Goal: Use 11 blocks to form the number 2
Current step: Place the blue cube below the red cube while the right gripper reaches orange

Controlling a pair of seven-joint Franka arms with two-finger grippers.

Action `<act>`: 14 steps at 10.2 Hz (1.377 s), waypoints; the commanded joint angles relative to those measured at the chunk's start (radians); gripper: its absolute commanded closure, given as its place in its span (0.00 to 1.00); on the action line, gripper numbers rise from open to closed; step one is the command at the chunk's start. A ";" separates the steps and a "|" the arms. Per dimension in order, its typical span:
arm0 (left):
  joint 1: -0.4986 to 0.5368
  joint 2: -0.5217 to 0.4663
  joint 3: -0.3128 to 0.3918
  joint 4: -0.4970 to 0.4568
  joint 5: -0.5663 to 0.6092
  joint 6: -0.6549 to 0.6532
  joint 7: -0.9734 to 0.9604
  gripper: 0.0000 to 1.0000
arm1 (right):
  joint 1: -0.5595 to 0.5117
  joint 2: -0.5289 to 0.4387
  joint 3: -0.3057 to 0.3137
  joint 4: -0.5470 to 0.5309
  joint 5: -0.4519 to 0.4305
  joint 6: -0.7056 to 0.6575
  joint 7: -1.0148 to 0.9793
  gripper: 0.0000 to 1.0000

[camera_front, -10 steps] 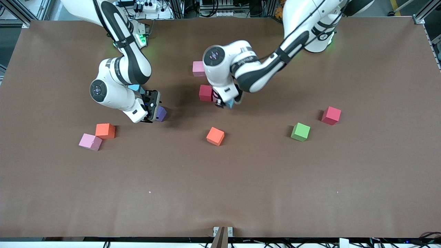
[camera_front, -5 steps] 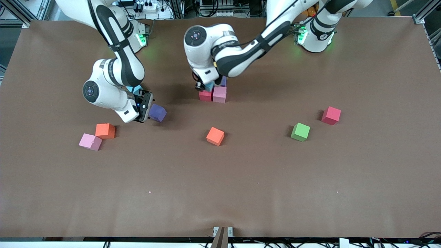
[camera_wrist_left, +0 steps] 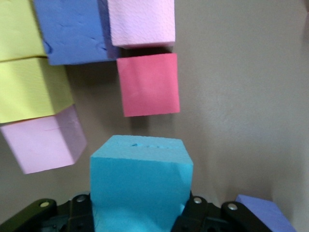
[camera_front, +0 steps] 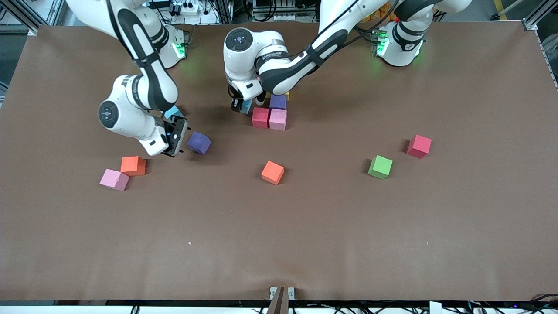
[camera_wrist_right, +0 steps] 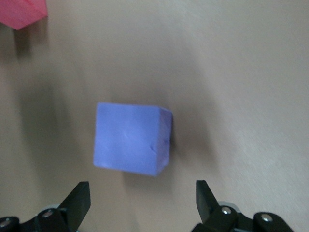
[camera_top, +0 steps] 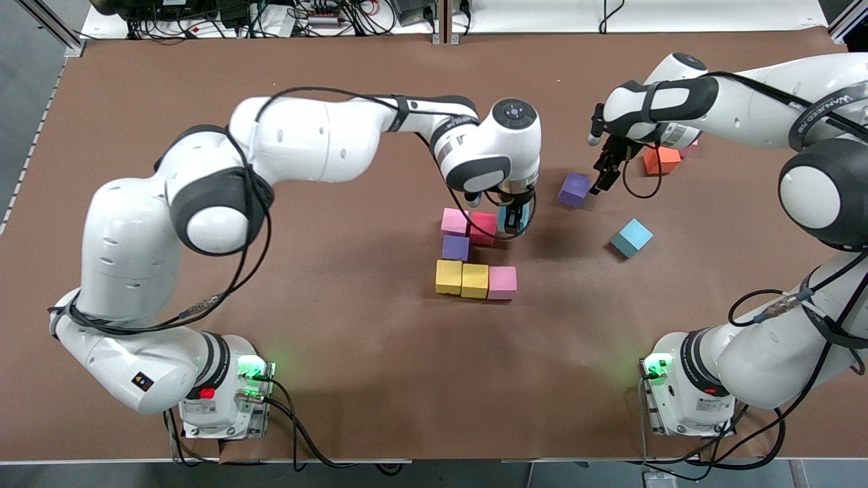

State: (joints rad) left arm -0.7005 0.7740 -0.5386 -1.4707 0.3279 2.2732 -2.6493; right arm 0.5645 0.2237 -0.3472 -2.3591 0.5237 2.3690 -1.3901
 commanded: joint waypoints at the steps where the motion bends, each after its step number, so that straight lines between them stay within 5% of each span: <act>1: -0.077 0.037 0.066 0.046 -0.013 0.060 -0.070 0.78 | -0.122 -0.040 0.008 -0.037 -0.013 -0.010 -0.102 0.02; 4: -0.088 0.071 0.074 0.059 -0.013 0.085 -0.147 0.78 | -0.189 -0.034 -0.028 -0.020 -0.060 0.013 -0.165 0.00; 8: -0.088 0.079 0.115 0.056 -0.045 0.049 -0.285 0.78 | -0.192 -0.023 -0.044 0.107 -0.365 0.022 -0.196 0.00; 14: -0.125 0.093 0.158 0.055 -0.087 0.025 -0.343 0.78 | -0.287 0.071 -0.041 0.152 -0.381 -0.002 -0.310 0.00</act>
State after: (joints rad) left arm -0.7918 0.8621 -0.3980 -1.4377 0.2296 2.3183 -2.7876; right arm 0.3113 0.2668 -0.3978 -2.2290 0.1524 2.3873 -1.6717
